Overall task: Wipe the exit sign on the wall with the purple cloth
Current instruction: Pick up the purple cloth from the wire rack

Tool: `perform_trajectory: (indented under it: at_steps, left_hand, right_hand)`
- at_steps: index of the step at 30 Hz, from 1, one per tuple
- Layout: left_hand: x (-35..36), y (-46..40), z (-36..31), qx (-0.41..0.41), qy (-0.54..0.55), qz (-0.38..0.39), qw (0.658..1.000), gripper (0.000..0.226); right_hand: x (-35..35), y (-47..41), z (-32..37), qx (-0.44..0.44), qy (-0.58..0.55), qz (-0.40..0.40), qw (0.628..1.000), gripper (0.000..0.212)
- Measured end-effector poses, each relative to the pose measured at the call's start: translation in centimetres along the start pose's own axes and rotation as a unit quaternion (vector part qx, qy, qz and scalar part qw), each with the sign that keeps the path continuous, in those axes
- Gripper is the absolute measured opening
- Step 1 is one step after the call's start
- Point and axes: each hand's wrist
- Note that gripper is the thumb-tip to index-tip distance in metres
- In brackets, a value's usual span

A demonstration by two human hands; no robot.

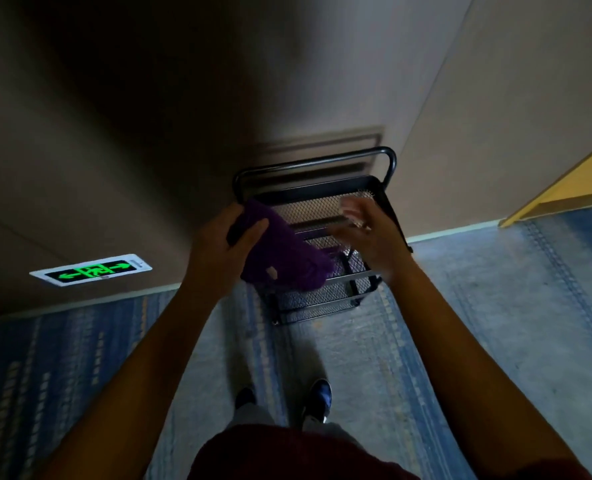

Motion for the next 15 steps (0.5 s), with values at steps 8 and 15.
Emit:
perform_trajectory:
  at_steps: [8, 15]
  left_hand:
    - [-7.1, 6.1, 0.1, 0.019, 0.033, -0.011, 0.999, 0.042]
    - [-18.6, 15.6, 4.0, 0.02, 0.056, -0.234, 0.97, 0.048]
  right_hand:
    - [10.3, 6.2, 9.3, -0.147, 0.105, 0.249, 0.951, 0.092]
    - [20.7, 12.7, 13.9, -0.159, 0.091, 0.104, 0.978, 0.034]
Point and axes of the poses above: each hand's wrist, its own y-axis away from the middle knuckle, its own x-axis out of the palm, z = x × y, and after that the axes turned 14 degrees about y, right-handed
